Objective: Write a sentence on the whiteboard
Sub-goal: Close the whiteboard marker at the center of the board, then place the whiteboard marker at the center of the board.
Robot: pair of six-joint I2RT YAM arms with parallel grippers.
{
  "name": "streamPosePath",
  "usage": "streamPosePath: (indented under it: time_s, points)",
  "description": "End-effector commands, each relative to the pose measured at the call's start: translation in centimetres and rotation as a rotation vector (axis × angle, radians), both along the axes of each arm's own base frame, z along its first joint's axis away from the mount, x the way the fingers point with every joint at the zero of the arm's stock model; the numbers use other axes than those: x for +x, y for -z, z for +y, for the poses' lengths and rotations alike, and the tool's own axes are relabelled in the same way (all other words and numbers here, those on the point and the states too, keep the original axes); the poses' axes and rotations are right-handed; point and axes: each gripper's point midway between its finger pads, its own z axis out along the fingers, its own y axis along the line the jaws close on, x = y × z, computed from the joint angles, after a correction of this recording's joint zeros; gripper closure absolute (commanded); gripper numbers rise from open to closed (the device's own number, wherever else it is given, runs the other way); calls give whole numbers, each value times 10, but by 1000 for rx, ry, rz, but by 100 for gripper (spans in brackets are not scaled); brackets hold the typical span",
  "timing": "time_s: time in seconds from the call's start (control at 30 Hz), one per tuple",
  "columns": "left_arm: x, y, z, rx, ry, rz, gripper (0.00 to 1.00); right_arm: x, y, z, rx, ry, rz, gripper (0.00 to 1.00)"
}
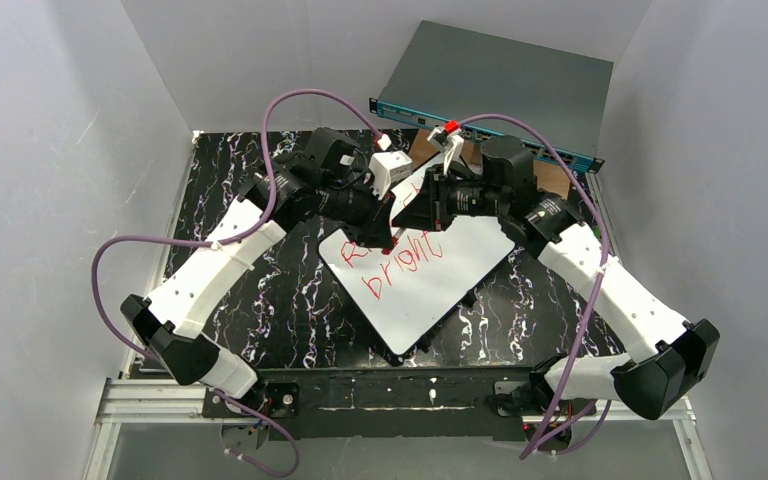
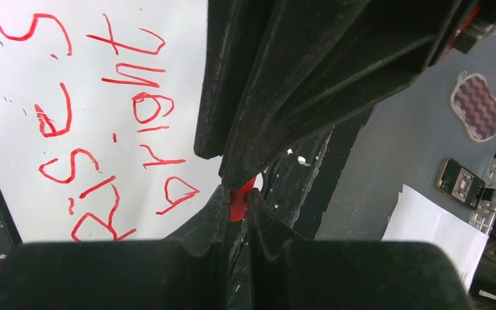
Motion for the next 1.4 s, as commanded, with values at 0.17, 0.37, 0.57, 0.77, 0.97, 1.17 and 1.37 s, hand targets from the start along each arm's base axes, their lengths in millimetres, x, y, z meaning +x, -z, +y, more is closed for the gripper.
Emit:
streamPosePath:
  time_s: [0.17,0.37,0.57,0.77,0.97,1.17,1.37]
  points:
    - [23,-88,-39,-313,27,-296,55,-27,10,-5,-57,37,33,99]
    - [4,-83,-19,-295,45,-318,25,-5,31,-51,-151,287,50,99]
    - [-4,-76,1,-259,-1,-333,8,14,77,-131,-285,612,152,99]
    - [5,-55,16,-175,-112,-306,2,18,152,-204,-484,923,316,99]
    - [8,-46,24,-129,-153,-298,2,17,206,-258,-685,1117,447,99]
    - [4,-42,30,-113,-157,-304,2,24,236,-286,-763,1185,522,90]
    - [2,-38,37,-96,-166,-308,2,24,240,-306,-814,1268,526,37]
